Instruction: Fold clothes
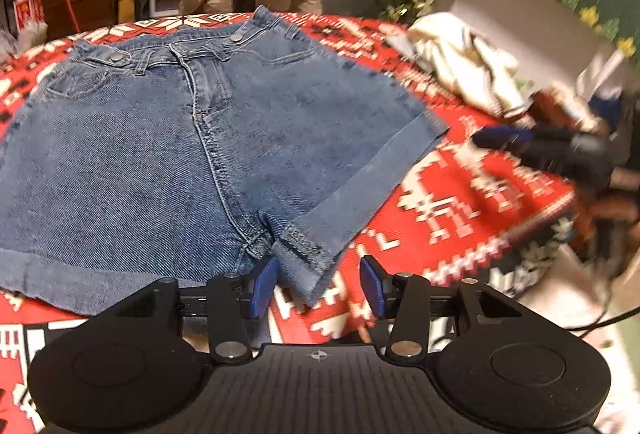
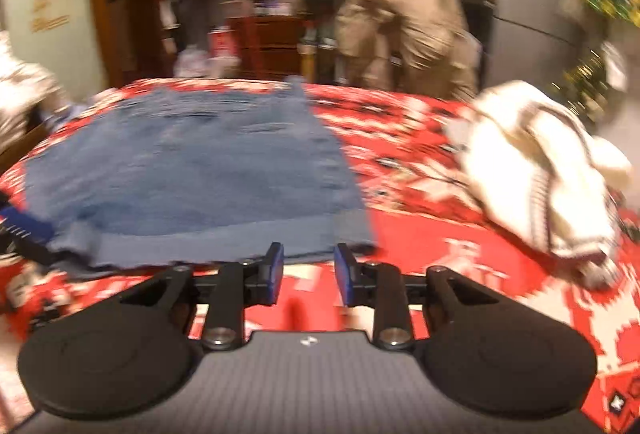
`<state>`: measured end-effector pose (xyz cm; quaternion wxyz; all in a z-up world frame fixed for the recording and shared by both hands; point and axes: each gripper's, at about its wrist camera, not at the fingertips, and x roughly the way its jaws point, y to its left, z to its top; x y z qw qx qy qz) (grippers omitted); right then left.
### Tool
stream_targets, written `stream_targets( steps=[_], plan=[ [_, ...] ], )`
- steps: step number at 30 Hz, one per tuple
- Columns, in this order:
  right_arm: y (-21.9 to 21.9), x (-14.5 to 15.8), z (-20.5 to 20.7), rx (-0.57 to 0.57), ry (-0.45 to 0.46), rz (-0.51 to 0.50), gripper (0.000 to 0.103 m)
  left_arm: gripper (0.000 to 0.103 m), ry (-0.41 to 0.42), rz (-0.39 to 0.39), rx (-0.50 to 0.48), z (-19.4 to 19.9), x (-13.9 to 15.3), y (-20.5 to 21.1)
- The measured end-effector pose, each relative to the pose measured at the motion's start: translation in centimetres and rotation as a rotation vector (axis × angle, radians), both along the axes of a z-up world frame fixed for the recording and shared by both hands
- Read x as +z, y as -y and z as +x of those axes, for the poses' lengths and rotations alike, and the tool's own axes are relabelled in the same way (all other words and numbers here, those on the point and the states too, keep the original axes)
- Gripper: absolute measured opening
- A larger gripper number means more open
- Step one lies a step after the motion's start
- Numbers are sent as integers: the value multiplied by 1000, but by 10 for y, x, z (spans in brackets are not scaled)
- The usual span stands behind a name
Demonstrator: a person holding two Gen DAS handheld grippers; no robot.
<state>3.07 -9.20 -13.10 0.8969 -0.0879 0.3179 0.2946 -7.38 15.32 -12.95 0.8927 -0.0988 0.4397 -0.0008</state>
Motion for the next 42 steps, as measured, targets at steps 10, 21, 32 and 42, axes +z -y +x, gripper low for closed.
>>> stream_targets(
  steps=[10, 21, 32, 42],
  plan=[
    [12, -30, 73, -36, -136, 96, 34, 56, -27, -49, 65, 10, -15, -8],
    [13, -24, 73, -79, -123, 137, 4, 18, -20, -68, 24, -6, -9, -13],
    [7, -34, 66, -189, -136, 32, 7, 32, -80, -93, -26, -14, -6, -18],
    [-8, -6, 31, -49, -82, 80, 11, 37, 89, -138, -57, -19, 35, -18]
  ],
)
